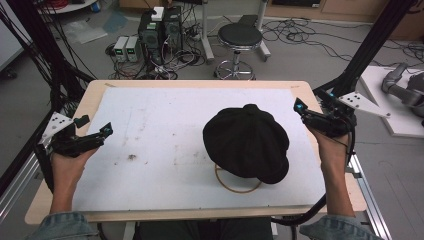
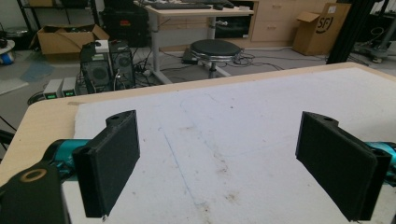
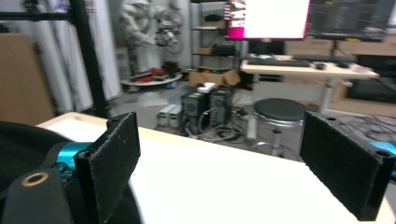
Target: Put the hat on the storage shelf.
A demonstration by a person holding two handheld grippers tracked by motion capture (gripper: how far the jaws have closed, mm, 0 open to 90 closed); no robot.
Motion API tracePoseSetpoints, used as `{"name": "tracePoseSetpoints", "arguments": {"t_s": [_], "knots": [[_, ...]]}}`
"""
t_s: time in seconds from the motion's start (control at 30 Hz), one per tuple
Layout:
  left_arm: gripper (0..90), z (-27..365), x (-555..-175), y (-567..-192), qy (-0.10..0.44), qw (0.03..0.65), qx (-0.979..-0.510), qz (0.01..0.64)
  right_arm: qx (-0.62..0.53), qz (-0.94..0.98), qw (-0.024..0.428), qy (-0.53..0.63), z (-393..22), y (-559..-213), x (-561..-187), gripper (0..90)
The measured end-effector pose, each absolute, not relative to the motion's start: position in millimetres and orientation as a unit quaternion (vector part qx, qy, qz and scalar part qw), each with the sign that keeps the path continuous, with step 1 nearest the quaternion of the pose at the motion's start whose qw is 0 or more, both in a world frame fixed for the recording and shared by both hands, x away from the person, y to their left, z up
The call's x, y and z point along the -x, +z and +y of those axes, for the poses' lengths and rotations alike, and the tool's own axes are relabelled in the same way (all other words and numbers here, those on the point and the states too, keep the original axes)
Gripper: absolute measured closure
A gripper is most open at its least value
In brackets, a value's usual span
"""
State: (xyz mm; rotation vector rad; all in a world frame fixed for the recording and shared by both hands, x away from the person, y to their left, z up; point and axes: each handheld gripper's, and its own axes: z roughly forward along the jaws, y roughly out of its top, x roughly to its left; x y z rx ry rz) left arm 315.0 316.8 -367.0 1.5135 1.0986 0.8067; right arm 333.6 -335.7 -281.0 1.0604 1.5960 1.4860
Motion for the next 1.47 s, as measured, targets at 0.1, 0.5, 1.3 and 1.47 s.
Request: {"name": "tracePoseSetpoints", "arguments": {"t_s": [0.1,0.5,1.3,1.47], "knots": [[13.9,315,-316,-370,0.339,0.524,-0.635,0.457,-0.429,0.603,0.35,0.575,-341,-292,-335,12.6],[13.9,310,-321,-380,0.34,0.512,-0.643,0.457,-0.484,0.625,0.335,0.514,-348,-332,-353,12.4],[13.9,310,-329,-393,0.345,0.489,-0.65,0.468,-0.526,0.627,0.318,0.479,-356,-409,-354,12.4],[13.9,310,-329,-393,0.344,0.489,-0.65,0.469,-0.528,0.627,0.319,0.475,-357,-410,-354,12.4]]}}
